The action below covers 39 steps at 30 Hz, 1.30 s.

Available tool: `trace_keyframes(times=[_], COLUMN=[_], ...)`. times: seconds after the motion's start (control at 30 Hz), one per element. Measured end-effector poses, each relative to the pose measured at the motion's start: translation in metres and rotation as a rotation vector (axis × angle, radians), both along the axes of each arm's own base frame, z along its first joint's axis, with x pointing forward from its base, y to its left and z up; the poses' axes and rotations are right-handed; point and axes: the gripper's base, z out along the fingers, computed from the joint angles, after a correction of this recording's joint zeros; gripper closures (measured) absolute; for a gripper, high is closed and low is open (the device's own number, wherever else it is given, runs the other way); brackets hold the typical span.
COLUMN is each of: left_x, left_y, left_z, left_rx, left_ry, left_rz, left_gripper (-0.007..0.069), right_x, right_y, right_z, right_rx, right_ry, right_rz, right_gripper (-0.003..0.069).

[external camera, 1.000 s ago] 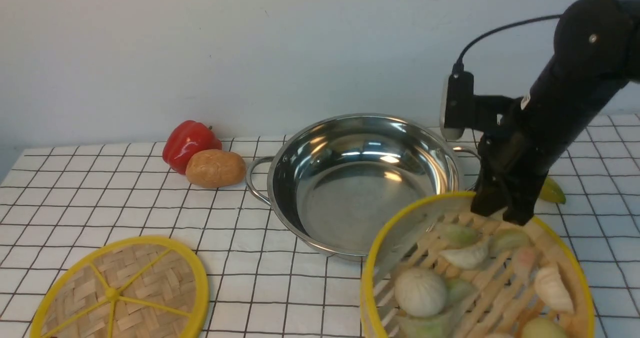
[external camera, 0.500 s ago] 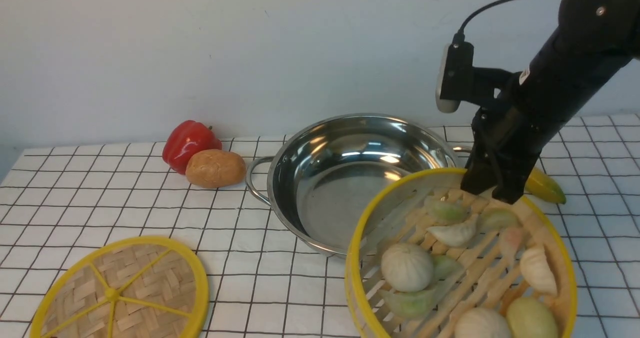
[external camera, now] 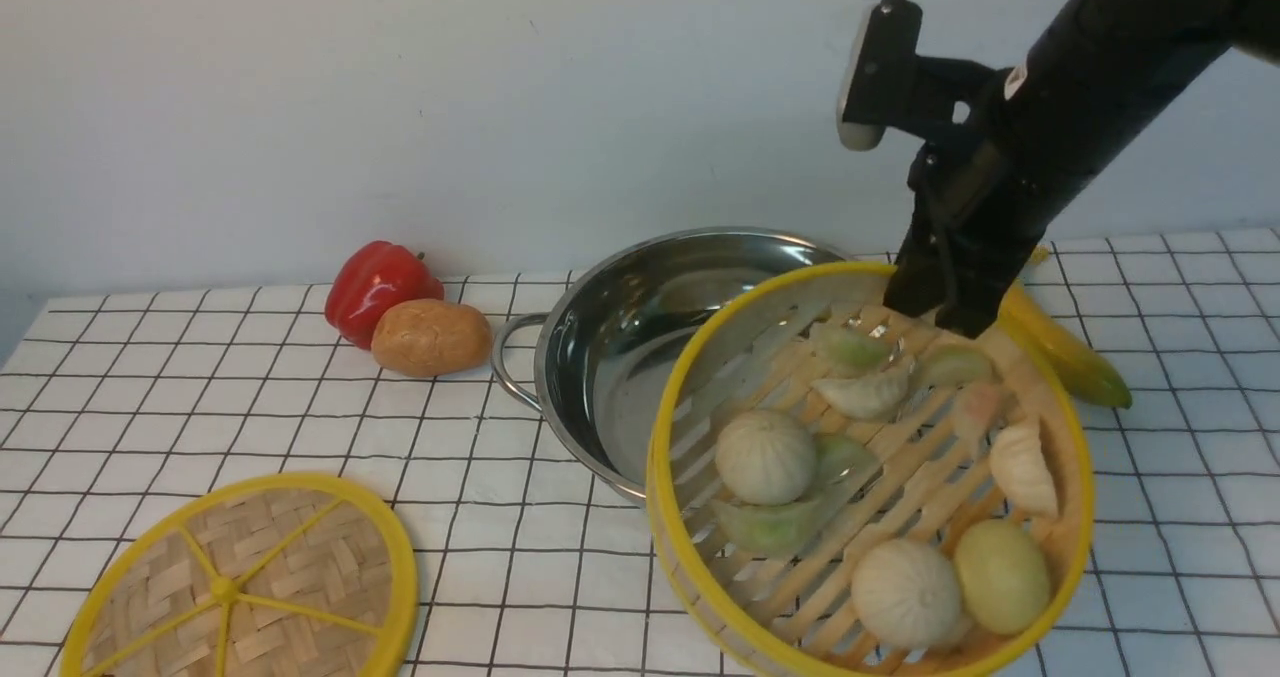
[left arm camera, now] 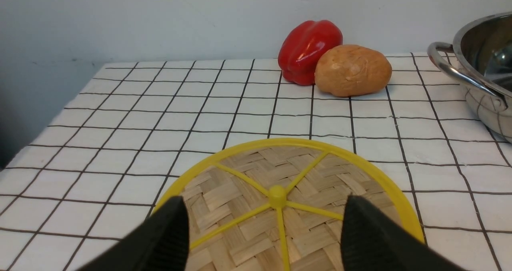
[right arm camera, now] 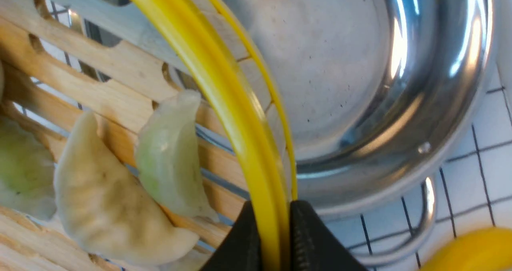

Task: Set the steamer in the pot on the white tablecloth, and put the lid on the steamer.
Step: 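Place the bamboo steamer basket of food into the steel pot with the right gripper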

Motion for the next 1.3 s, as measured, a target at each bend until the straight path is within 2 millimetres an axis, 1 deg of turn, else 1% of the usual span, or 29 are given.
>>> trace_keyframes(times=[0.07,0.17,0.23,0.27,0.3,0.33,0.37,0.4,0.53,0.7,0.73,0.77,0.8,0.93,1.07,1.3], left_x=[0.0,0.0,0.0,0.0,0.0,0.0,0.0,0.0,0.0,0.0,0.0,0.0,0.0,0.0,0.0,0.0], left_y=[0.0,0.0,0.0,0.0,0.0,0.0,0.0,0.0,0.0,0.0,0.0,0.0,0.0,0.0,0.0,0.0], left_z=[0.0,0.0,0.0,0.0,0.0,0.0,0.0,0.0,0.0,0.0,0.0,0.0,0.0,0.0,0.0,0.0], left_rx=[0.0,0.0,0.0,0.0,0.0,0.0,0.0,0.0,0.0,0.0,0.0,0.0,0.0,0.0,0.0,0.0], left_ry=[0.0,0.0,0.0,0.0,0.0,0.0,0.0,0.0,0.0,0.0,0.0,0.0,0.0,0.0,0.0,0.0], left_rz=[0.0,0.0,0.0,0.0,0.0,0.0,0.0,0.0,0.0,0.0,0.0,0.0,0.0,0.0,0.0,0.0], left_gripper=[0.0151,0.0151,0.0151,0.0151,0.0151,0.0151,0.0151,0.0151,0.0151,0.0151,0.0151,0.0151,0.0151,0.0151,0.0151,0.0151], right_x=[0.008,0.019,0.025,0.027,0.027,0.029,0.03,0.031,0.033,0.04,0.046,0.047,0.054,0.063,0.065,0.065], right_y=[0.009,0.016,0.018,0.019,0.019,0.02,0.02,0.021,0.021,0.022,0.024,0.024,0.027,0.033,0.035,0.035], right_z=[-0.009,-0.013,-0.008,-0.002,-0.001,0.008,0.011,0.022,0.028,0.023,0.023,0.021,0.022,0.026,0.031,0.031], right_rx=[-0.005,-0.003,0.011,0.019,0.021,0.033,0.037,0.049,0.04,0.007,0.006,0.005,0.018,0.057,0.077,0.07], right_ry=[0.016,0.013,-0.01,-0.028,-0.033,-0.064,-0.072,-0.108,-0.142,-0.145,-0.157,-0.155,-0.169,-0.198,-0.217,-0.222], right_rz=[0.005,-0.003,-0.012,-0.013,-0.013,-0.012,-0.012,-0.004,0.027,0.038,0.039,0.04,0.038,0.036,0.037,0.051], right_gripper=[0.0577,0.0577,0.0577,0.0577,0.0577,0.0577,0.0577,0.0577,0.0577,0.0577,0.0577,0.0577,0.0577,0.0577,0.0577,0.0577])
